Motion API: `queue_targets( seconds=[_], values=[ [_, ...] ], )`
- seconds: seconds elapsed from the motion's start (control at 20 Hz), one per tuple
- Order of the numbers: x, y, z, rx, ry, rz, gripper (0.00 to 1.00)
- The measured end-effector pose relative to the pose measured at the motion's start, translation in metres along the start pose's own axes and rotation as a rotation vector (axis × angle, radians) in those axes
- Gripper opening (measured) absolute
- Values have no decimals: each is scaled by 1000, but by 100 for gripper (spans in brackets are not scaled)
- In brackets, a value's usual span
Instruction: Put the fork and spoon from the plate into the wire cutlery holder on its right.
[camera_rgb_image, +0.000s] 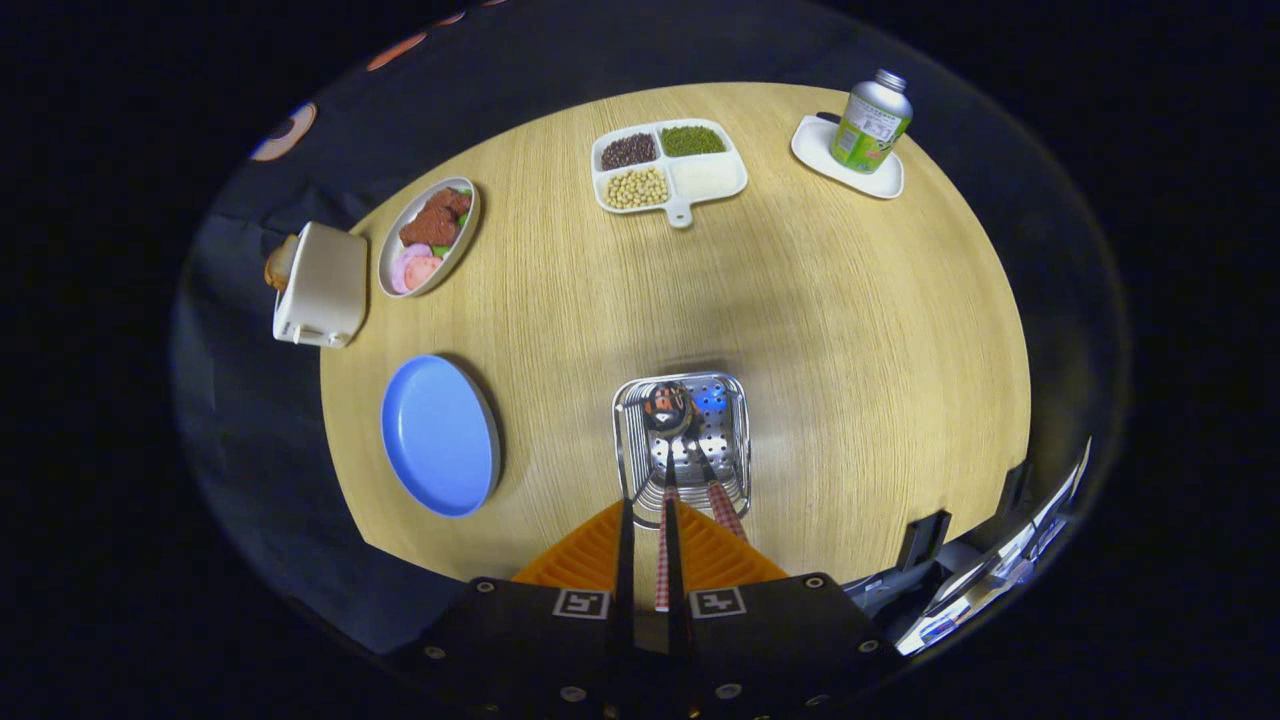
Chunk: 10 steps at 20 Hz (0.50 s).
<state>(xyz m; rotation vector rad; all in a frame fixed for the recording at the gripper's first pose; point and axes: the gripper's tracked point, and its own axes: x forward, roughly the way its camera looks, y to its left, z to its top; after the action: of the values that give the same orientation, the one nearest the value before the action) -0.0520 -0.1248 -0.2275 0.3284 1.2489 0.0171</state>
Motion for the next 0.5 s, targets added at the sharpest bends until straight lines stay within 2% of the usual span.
queue_targets(
  seconds=[0.1, 0.2, 0.25, 0.3, 0.35, 0.5],
  values=[
    [-14, 1, 20, 2, -113, -4, 24],
    [-31, 3, 42, 3, -247, -18, 40],
    [-40, 3, 55, -4, -318, -29, 51],
    [-51, 4, 68, -2, -396, -34, 57],
    [-63, 5, 78, 2, -465, -31, 67],
    [-91, 11, 98, 17, -629, -13, 83]
  ],
)
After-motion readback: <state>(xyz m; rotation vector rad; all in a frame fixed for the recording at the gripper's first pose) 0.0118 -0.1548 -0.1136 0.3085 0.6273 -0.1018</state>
